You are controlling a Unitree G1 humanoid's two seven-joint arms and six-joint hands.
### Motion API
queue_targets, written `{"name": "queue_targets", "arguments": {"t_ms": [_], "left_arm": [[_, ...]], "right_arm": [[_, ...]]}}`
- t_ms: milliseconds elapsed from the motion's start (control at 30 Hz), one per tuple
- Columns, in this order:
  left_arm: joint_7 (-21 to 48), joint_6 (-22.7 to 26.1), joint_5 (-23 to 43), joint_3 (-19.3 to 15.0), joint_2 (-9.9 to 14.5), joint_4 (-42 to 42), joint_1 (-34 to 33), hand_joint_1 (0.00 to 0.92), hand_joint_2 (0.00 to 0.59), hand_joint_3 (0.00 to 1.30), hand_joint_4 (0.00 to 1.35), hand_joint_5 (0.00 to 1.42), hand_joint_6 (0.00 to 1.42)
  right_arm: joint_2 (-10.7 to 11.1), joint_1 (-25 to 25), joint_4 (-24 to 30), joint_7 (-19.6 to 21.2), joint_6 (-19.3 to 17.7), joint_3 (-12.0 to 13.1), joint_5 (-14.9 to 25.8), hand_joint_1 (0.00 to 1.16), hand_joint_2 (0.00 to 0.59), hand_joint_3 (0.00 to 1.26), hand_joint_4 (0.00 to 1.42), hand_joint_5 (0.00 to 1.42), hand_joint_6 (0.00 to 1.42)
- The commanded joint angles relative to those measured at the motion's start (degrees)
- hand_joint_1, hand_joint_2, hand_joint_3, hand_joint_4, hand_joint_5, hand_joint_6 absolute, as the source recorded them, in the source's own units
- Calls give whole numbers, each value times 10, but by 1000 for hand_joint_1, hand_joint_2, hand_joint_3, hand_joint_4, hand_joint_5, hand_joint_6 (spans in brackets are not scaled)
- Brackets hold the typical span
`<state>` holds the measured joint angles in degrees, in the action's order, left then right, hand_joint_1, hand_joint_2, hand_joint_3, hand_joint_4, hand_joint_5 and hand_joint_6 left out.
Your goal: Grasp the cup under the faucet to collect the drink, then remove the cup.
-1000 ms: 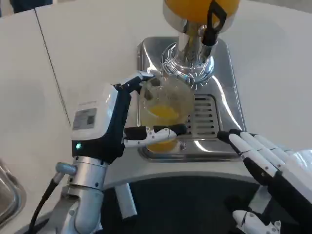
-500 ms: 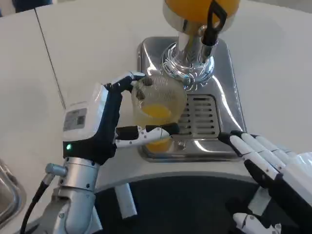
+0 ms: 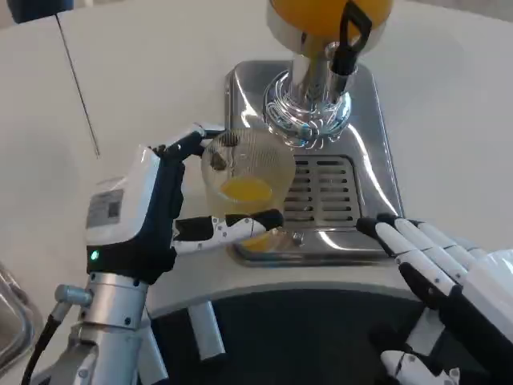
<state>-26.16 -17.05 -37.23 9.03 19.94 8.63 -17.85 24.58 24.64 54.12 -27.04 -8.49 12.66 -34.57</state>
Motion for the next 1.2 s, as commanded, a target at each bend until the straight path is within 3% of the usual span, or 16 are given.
{"name": "queue_targets", "arguments": {"t_ms": [33, 467, 667, 867, 1200], "left_arm": [[0, -26, 12, -11, 0, -32, 9, 698, 35, 1120, 1154, 1355, 1424], [14, -43, 31, -48, 5, -82, 55, 703, 34, 1120, 1154, 1355, 1424], [35, -67, 51, -71, 19, -116, 86, 703, 34, 1121, 1153, 1369, 1424], [46, -74, 55, -86, 18, -132, 106, 703, 34, 1129, 1154, 1370, 1424], [57, -86, 62, -87, 7, -157, 121, 703, 33, 1131, 1161, 1370, 1424]], "right_arm": [[3, -4, -6, 6, -10, -2, -3, 128, 501, 16, 0, 25, 81], [23, -39, -19, -4, -17, -14, -14, 131, 509, 16, 0, 1, 76], [28, -5, -26, 33, -76, 10, -23, 128, 521, 0, 0, 0, 2], [25, 35, -45, 71, -143, 37, -29, 123, 529, 0, 0, 0, 0], [28, 43, -51, 72, -163, 45, -28, 109, 538, 0, 0, 0, 0]]}}
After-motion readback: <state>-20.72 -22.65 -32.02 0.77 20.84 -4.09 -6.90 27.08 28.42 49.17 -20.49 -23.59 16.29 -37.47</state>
